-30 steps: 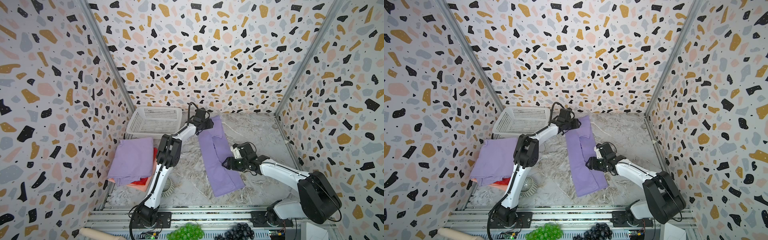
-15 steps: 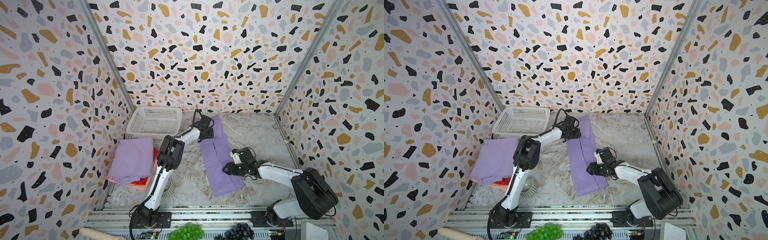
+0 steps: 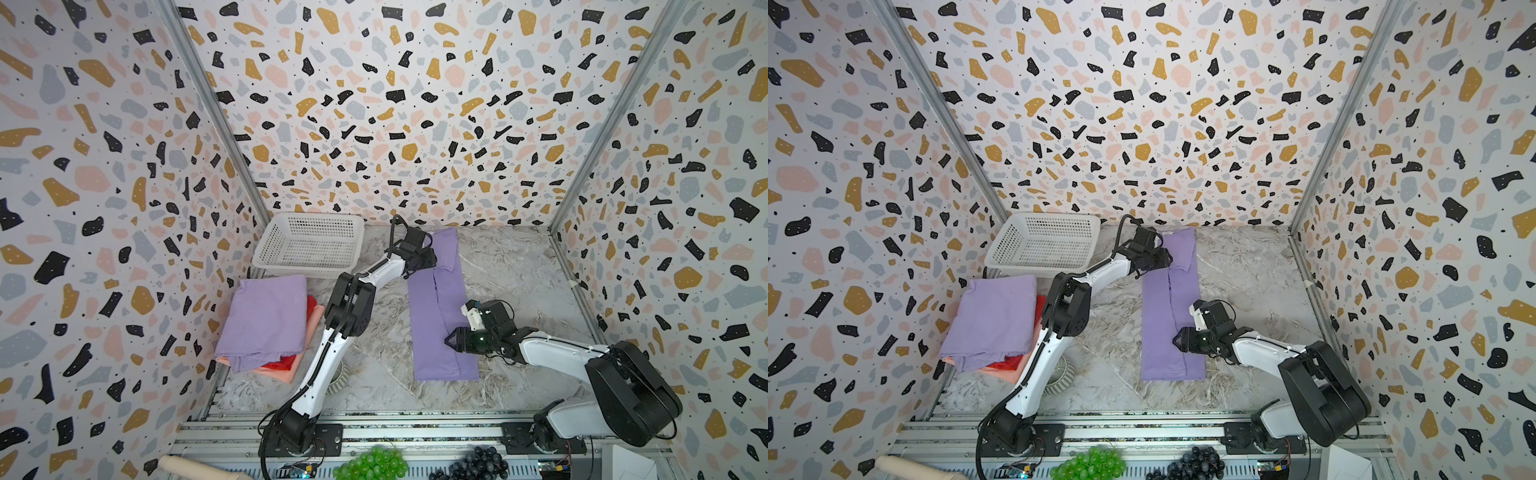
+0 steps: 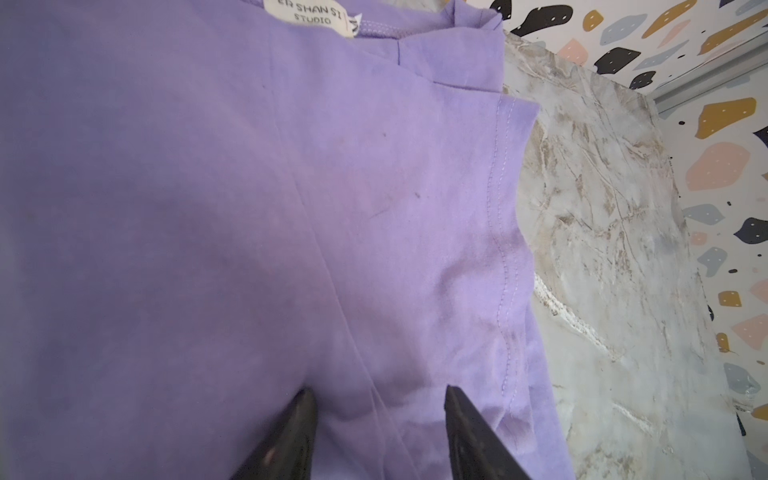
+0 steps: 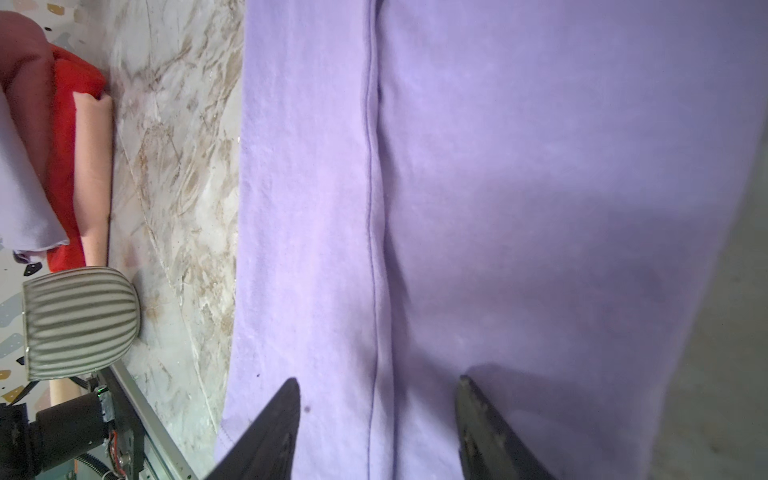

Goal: Fold and stack the t-shirts
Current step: 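Release the strip and draw the right gripper back, then move both grippers to the strip's end nearest the robot and grasp it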

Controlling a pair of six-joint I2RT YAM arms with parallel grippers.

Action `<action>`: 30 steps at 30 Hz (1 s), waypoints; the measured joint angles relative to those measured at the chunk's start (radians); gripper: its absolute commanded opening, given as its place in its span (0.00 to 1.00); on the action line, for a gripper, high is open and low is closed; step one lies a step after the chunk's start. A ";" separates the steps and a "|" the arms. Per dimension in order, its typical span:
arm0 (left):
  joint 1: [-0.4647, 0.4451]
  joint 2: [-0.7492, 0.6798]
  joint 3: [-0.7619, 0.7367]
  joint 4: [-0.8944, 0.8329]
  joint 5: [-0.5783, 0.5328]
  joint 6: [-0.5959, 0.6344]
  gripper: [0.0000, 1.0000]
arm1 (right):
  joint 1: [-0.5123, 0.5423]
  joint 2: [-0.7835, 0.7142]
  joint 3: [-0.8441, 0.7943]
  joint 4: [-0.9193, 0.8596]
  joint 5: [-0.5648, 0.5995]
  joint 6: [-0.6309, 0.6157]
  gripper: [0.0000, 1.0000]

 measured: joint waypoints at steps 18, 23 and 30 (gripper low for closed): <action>-0.060 -0.829 -0.871 -0.069 0.102 0.071 0.52 | -0.183 -0.367 0.109 -0.470 0.000 -0.091 0.61; -0.166 -1.043 -1.199 -0.066 0.067 -0.022 0.52 | -0.208 -0.378 0.067 -0.504 -0.061 -0.131 0.61; -0.295 -1.163 -1.429 -0.034 0.047 -0.151 0.53 | -0.223 -0.370 0.035 -0.539 -0.097 -0.161 0.64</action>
